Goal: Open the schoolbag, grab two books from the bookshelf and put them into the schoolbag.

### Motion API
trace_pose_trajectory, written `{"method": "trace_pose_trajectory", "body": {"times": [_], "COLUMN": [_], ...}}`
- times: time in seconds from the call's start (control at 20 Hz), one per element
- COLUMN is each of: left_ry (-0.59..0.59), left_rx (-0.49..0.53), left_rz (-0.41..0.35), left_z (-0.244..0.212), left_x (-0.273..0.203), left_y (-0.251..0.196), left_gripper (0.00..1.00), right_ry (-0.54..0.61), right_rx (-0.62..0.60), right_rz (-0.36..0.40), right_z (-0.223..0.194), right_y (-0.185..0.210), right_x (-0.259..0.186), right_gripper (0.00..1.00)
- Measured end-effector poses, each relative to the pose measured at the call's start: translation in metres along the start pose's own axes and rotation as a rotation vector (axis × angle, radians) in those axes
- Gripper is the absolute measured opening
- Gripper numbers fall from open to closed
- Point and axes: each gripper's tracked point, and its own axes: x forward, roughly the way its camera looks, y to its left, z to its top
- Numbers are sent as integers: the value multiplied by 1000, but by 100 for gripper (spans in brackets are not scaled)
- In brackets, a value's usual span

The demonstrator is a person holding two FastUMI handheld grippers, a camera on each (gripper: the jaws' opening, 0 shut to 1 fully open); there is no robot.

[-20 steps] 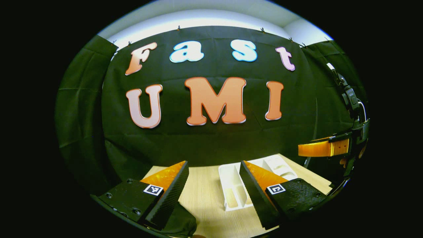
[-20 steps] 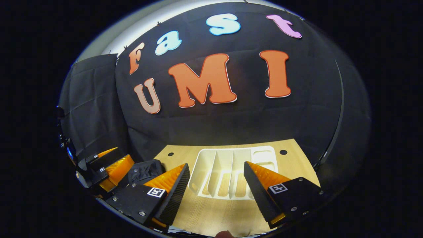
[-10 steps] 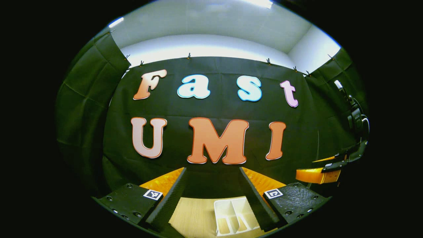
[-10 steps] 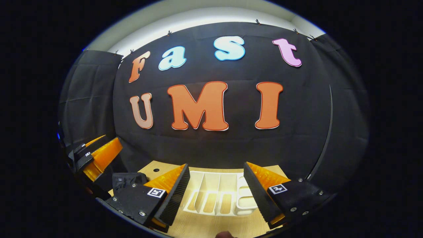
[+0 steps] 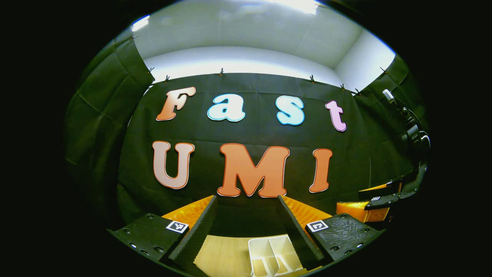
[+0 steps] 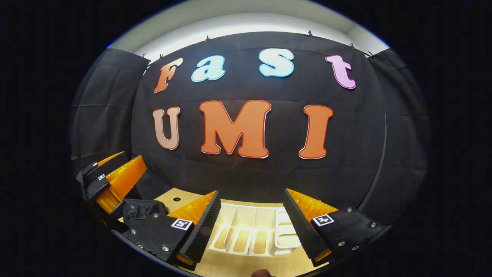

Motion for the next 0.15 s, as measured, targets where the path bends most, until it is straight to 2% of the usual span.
{"method": "trace_pose_trajectory", "body": {"times": [0.05, 0.15], "left_ry": [12, 18], "left_rx": [-1, -11], "left_rz": [3, 0], "left_z": [-6, -9], "left_x": [1, 3], "left_y": [3, 5], "left_gripper": [96, 98], "right_ry": [7, 12], "right_rx": [9, 19], "right_rz": [1, 0], "right_z": [-2, -3], "right_y": [2, 3], "right_x": [0, 2], "right_gripper": [97, 98]}}
